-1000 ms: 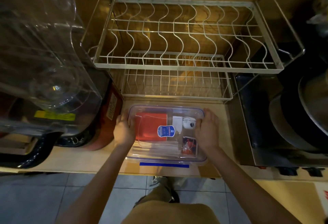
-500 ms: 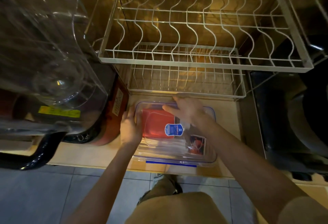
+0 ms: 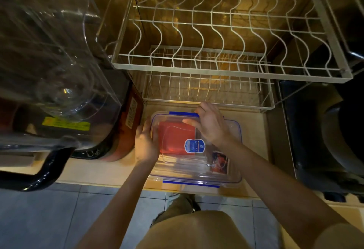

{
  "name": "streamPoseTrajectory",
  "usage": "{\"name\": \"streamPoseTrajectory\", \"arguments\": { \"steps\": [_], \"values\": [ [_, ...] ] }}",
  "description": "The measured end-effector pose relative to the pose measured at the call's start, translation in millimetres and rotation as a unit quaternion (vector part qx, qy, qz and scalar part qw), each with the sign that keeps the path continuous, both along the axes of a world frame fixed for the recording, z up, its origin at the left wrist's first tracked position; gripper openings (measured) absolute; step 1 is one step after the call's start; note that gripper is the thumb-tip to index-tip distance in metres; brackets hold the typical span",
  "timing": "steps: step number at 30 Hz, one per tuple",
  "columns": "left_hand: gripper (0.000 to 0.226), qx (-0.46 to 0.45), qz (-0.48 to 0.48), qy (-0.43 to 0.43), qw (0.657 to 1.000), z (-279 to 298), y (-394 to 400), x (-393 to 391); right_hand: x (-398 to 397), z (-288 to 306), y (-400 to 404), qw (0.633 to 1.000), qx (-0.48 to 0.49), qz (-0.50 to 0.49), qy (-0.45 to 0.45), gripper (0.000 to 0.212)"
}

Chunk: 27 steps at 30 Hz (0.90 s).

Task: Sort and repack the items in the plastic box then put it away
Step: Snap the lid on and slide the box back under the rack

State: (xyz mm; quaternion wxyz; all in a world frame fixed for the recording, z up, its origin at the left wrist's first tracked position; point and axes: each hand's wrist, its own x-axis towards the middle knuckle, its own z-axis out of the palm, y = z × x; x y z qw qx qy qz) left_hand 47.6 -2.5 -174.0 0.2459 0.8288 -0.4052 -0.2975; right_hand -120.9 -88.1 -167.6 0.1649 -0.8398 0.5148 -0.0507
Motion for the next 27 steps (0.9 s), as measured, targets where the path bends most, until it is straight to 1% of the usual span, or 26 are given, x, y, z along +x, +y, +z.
{"name": "streamPoseTrajectory", "arguments": {
  "steps": [3, 6, 8, 11, 13, 16, 17, 19, 22, 24, 26, 27],
  "values": [
    [0.047, -0.004, -0.003, -0.001, 1.000, 1.6, 0.9, -0.4, 0.7, -2.4, 1.4, 0.999, -0.039, -0.006, -0.015, 0.052],
    [0.046, -0.008, -0.001, 0.002, 1.000, 3.0, 1.0, 0.6, 2.2, 0.3, 1.3, 1.000, 0.008, -0.006, 0.004, 0.056],
    [0.047, -0.006, 0.000, 0.000, 1.000, 3.0, 1.5, 0.7, 0.7, 3.6, 9.3, 0.999, 0.016, -0.034, -0.025, 0.053],
    [0.048, 0.001, -0.001, -0.002, 1.000, 0.7, 0.0, 2.7, -6.0, 11.3, 39.3, 0.995, -0.018, -0.052, -0.087, 0.044],
    [0.048, 0.005, -0.009, 0.002, 1.000, -0.9, 0.2, 4.3, -16.4, 11.9, 71.6, 0.993, -0.047, -0.048, -0.101, 0.039],
    [0.053, 0.024, -0.034, 0.012, 0.999, 0.5, 0.1, 9.3, -27.9, 4.5, 115.7, 0.992, -0.074, -0.015, -0.102, 0.040],
    [0.055, 0.028, -0.043, 0.018, 0.999, 1.9, 3.6, 8.7, -31.5, -0.2, 128.6, 0.993, -0.077, -0.003, -0.091, 0.043],
    [0.061, 0.023, -0.057, 0.025, 0.998, 5.7, 16.5, 3.0, -37.6, -11.1, 146.1, 0.996, -0.072, 0.017, -0.045, 0.057],
    [0.063, -0.015, -0.060, -0.008, 0.998, 5.8, 43.0, -8.1, -41.3, -20.7, 156.0, 0.995, -0.070, 0.052, 0.054, 0.088],
    [0.062, -0.019, -0.065, -0.032, 0.997, 3.7, 55.5, -11.8, -39.5, -21.6, 156.1, 0.991, -0.081, 0.057, 0.094, 0.102],
    [0.060, -0.009, -0.071, -0.027, 0.997, 2.8, 59.7, -11.7, -37.9, -24.5, 156.3, 0.988, -0.091, 0.054, 0.114, 0.108],
    [0.060, -0.004, -0.075, -0.021, 0.997, 2.4, 59.7, -10.7, -37.5, -26.4, 156.4, 0.985, -0.104, 0.057, 0.123, 0.105]
  ]
}}
